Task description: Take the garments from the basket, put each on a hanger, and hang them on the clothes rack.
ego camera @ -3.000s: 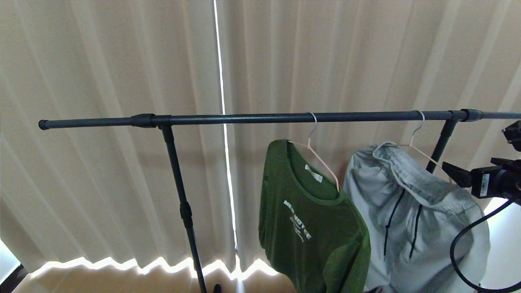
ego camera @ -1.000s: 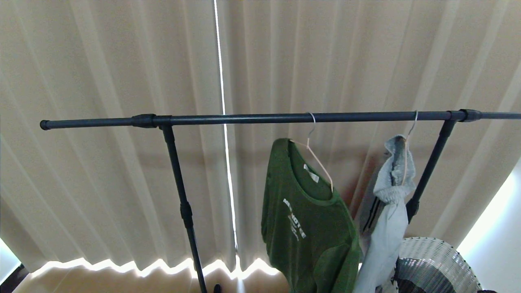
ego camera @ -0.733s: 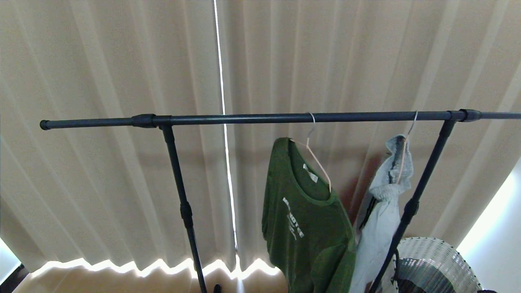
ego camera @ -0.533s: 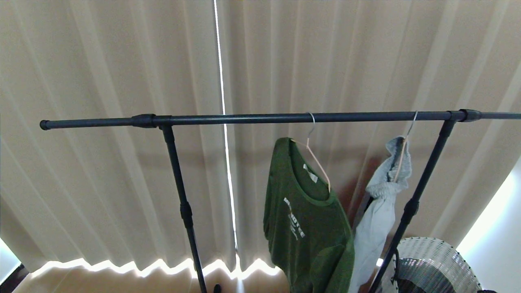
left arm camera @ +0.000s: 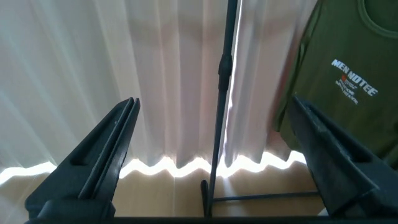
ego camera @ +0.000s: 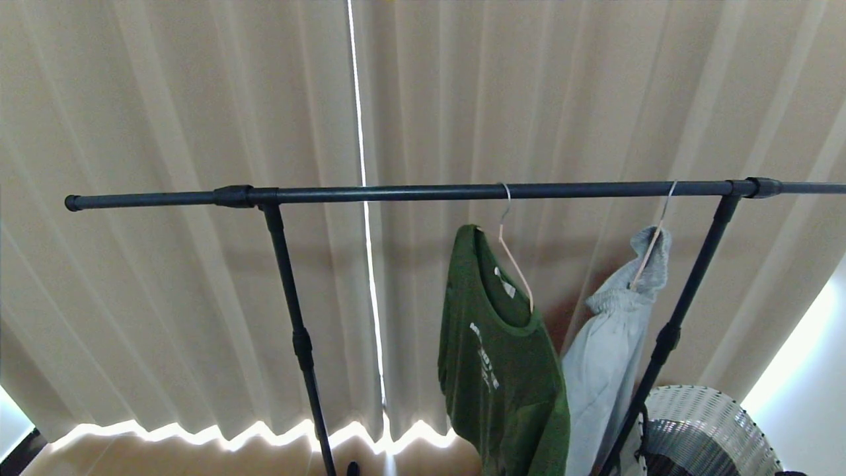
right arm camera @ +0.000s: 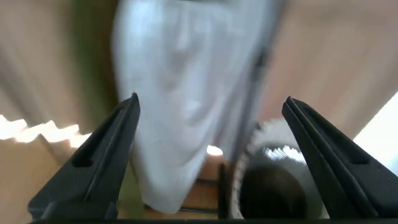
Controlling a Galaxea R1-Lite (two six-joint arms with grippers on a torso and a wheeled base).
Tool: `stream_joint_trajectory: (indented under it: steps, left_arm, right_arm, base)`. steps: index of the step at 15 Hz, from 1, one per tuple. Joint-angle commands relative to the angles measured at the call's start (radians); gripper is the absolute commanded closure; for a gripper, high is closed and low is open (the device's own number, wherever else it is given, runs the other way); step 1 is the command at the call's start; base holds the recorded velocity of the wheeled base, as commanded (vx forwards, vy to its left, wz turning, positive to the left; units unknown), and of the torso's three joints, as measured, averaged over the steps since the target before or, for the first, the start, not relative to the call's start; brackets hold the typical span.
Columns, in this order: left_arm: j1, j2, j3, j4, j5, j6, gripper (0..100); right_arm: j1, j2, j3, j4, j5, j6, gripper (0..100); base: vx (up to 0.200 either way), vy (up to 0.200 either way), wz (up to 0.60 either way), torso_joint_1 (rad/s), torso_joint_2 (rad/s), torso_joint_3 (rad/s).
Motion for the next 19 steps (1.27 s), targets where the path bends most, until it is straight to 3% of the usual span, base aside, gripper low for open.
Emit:
stream_joint_trajectory:
  steps: [1,3,5,7,9,13,19]
  left_arm:
    - [0.001,-0.003,0.000,0.000,0.000,0.001,0]
    - [0.001,-0.003,0.000,0.000,0.000,0.001,0]
    - [0.001,-0.003,0.000,0.000,0.000,0.001,0]
    - [0.001,-0.003,0.000,0.002,0.000,0.001,0]
    - [0.001,-0.003,0.000,0.000,0.001,0.001,0]
    - [0.001,-0.003,0.001,0.000,0.000,0.001,0]
    - [0.001,-0.003,0.000,0.000,0.000,0.001,0]
  right_arm:
    - [-0.005,0.005,-0.002,0.008,-0.051,0.021,0]
    - [-0.068,0.021,-0.005,0.012,-0.094,-0.010,0]
    - [-0.134,0.005,-0.003,0.009,-0.080,-0.044,0]
    - [-0.110,-0.091,0.007,-0.003,-0.077,-0.035,0]
    - [-0.108,-0.090,0.020,-0.018,-0.067,-0.027,0]
    - [-0.110,-0.090,0.024,-0.029,0.065,-0.045,0]
    - [-0.110,-0.090,0.024,-0.029,0.064,-0.047,0]
  base:
    - [0.000,0.000,0.00,0.000,0.00,0.000]
    - [0.000,0.000,0.00,0.000,0.00,0.000]
    - [0.000,0.000,0.00,0.000,0.00,0.000]
    - [0.000,0.000,0.00,0.000,0.00,0.000]
    - [0.000,0.000,0.00,0.000,0.00,0.000]
    - [0.000,0.000,0.00,0.000,0.00,0.000]
    - [0.000,0.000,0.00,0.000,0.00,0.000]
